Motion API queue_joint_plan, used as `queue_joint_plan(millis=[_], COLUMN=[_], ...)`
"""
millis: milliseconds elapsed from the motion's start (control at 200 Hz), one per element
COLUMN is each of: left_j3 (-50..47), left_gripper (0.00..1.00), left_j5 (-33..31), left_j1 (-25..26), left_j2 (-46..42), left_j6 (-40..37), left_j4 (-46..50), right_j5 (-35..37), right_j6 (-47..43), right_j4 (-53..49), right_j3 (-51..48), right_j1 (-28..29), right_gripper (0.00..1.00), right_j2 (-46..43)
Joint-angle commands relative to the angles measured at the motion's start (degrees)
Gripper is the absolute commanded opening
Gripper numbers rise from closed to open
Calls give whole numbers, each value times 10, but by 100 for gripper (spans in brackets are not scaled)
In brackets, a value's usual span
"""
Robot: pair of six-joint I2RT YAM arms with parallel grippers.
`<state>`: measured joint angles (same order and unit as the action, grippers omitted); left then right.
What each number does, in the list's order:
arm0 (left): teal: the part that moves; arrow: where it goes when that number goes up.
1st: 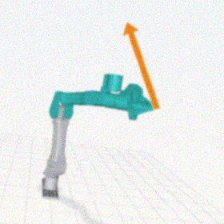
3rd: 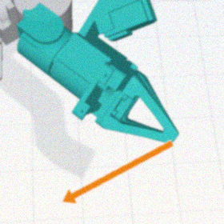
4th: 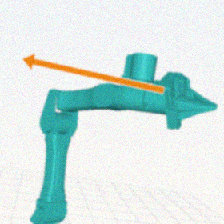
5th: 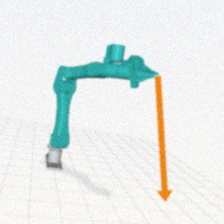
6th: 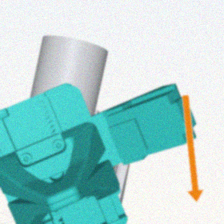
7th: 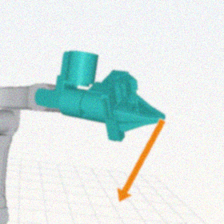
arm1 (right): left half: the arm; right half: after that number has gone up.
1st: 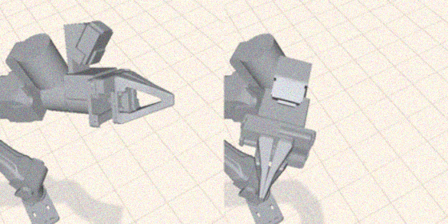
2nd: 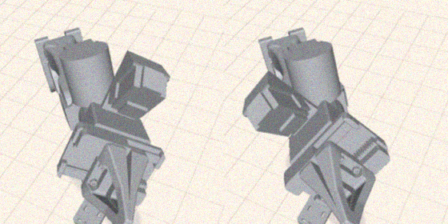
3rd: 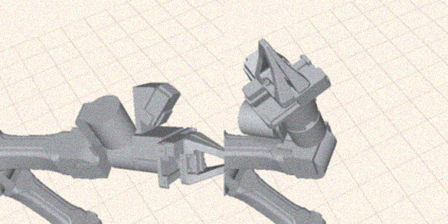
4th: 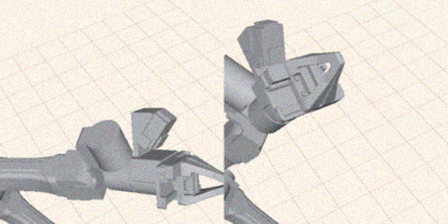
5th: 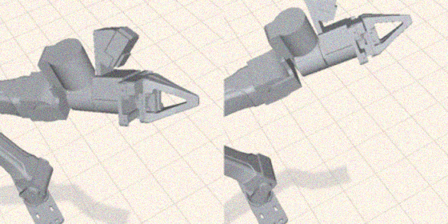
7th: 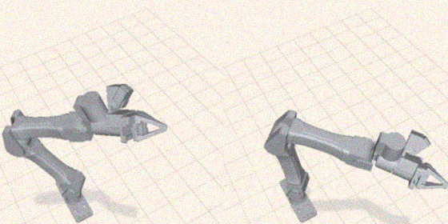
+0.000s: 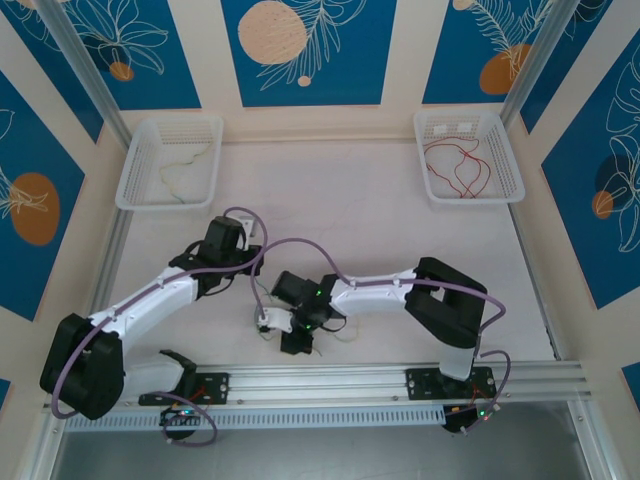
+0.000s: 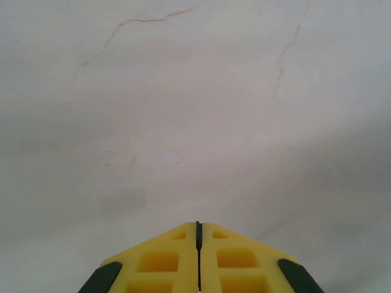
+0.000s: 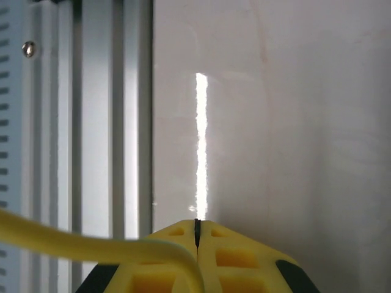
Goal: Untangle the cables
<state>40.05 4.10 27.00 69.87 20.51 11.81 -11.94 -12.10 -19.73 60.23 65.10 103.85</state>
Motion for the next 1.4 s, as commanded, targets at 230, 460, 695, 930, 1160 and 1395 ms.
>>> queue_joint_plan(millis=[230, 460, 695, 930, 1160, 1395], left_j3=[10, 17, 38, 63, 71, 92], left_gripper=[23, 39, 45, 49, 0, 0], left_j5=[180, 223, 195, 181, 183, 163], left_j1=[-3, -1, 3, 40, 48, 46], left_j2=[-19, 9, 82, 140, 156, 130], left_j6=[-58, -71, -67, -87, -92, -94], left_j4=[-34, -15, 21, 49, 58, 82], right_j5=[56, 95, 149, 215, 290, 373], right_j6=[-35, -37, -37, -37, -47, -45], right_j4=[32, 45, 119, 156, 176, 216], right_j3=[6, 12, -29, -44, -50, -84], right_j1=[-50, -55, -46, -38, -38, -37], right_gripper=[0, 0, 0, 0, 0, 0], right_j2=[-14, -23, -31, -27, -37, -72])
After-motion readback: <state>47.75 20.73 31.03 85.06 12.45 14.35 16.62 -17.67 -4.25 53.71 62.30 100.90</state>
